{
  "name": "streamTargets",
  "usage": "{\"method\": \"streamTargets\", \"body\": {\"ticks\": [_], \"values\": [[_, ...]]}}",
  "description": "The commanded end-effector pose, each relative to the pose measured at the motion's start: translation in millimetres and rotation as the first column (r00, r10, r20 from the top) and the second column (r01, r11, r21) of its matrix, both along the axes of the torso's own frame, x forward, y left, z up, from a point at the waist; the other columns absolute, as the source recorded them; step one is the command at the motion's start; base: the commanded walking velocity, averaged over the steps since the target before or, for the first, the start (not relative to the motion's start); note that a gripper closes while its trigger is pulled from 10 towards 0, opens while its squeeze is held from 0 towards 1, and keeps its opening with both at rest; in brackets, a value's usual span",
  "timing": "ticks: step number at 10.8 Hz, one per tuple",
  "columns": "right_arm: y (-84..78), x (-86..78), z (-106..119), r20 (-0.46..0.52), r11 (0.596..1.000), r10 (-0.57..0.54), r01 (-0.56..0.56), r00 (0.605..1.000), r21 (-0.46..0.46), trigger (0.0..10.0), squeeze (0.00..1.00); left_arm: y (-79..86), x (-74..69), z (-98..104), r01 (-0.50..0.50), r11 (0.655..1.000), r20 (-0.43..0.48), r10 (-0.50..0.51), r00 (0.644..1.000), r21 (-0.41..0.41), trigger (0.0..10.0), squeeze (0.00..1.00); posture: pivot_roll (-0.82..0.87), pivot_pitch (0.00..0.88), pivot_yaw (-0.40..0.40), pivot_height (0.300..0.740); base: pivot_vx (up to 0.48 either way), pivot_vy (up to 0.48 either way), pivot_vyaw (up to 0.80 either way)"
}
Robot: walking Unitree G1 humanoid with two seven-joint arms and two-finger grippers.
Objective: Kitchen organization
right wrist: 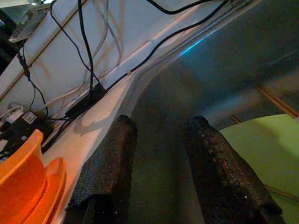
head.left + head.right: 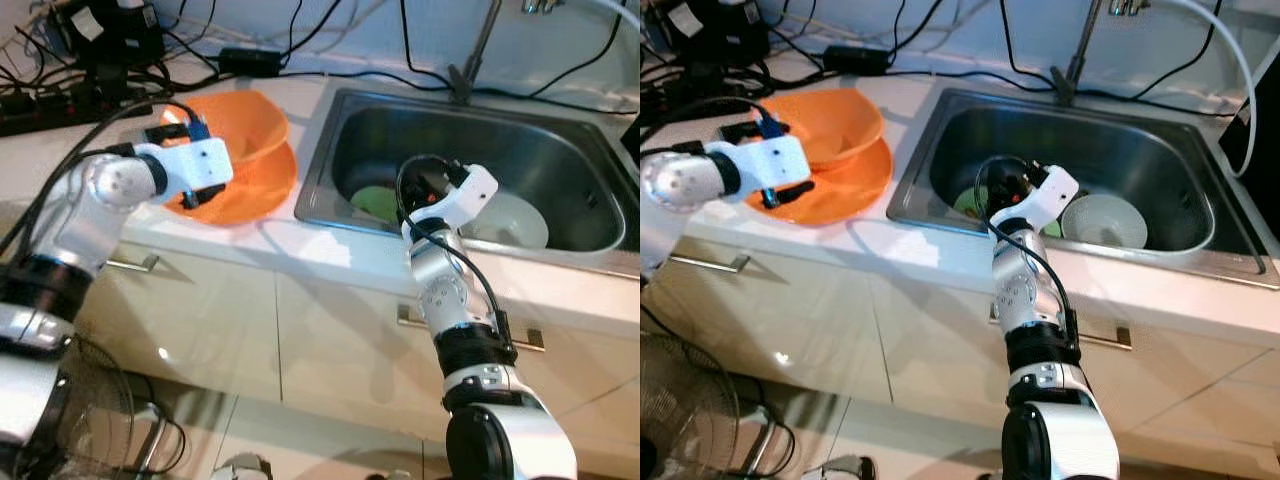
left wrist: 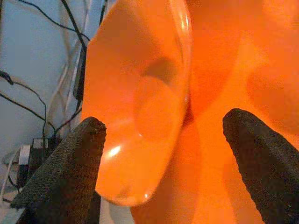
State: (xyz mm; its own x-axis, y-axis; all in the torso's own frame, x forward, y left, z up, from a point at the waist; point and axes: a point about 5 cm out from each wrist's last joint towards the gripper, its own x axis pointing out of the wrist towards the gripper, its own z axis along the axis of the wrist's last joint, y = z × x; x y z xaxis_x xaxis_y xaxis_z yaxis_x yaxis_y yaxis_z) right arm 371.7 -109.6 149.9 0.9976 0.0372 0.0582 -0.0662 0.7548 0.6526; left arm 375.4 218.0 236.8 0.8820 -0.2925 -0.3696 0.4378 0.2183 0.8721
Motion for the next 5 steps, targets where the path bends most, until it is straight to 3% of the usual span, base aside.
{"method": "streamTargets", "body": {"ticks": [1, 5], "values": [[1.1, 0.2, 0, -0.007, 1.000, 0.005, -0.005, 1.000, 0.008, 10.0, 0.00, -3.8, 3.9, 4, 0.009, 1.000, 0.010, -0.009, 1.000, 0.021, 10.0, 0.00, 0.12, 0.049, -0.016, 0.740, 0.000, 0.000, 0.00], [1.7, -1.0, -1, -0.011, 1.000, 0.004, -0.004, 1.000, 0.012, 10.0, 0.00, -1.6, 19.3, -7, -0.075, 0.996, 0.030, 0.074, 0.997, 0.044, 10.0, 0.00, 0.11, 0.057, -0.015, 0.740, 0.000, 0.000, 0.00]]}}
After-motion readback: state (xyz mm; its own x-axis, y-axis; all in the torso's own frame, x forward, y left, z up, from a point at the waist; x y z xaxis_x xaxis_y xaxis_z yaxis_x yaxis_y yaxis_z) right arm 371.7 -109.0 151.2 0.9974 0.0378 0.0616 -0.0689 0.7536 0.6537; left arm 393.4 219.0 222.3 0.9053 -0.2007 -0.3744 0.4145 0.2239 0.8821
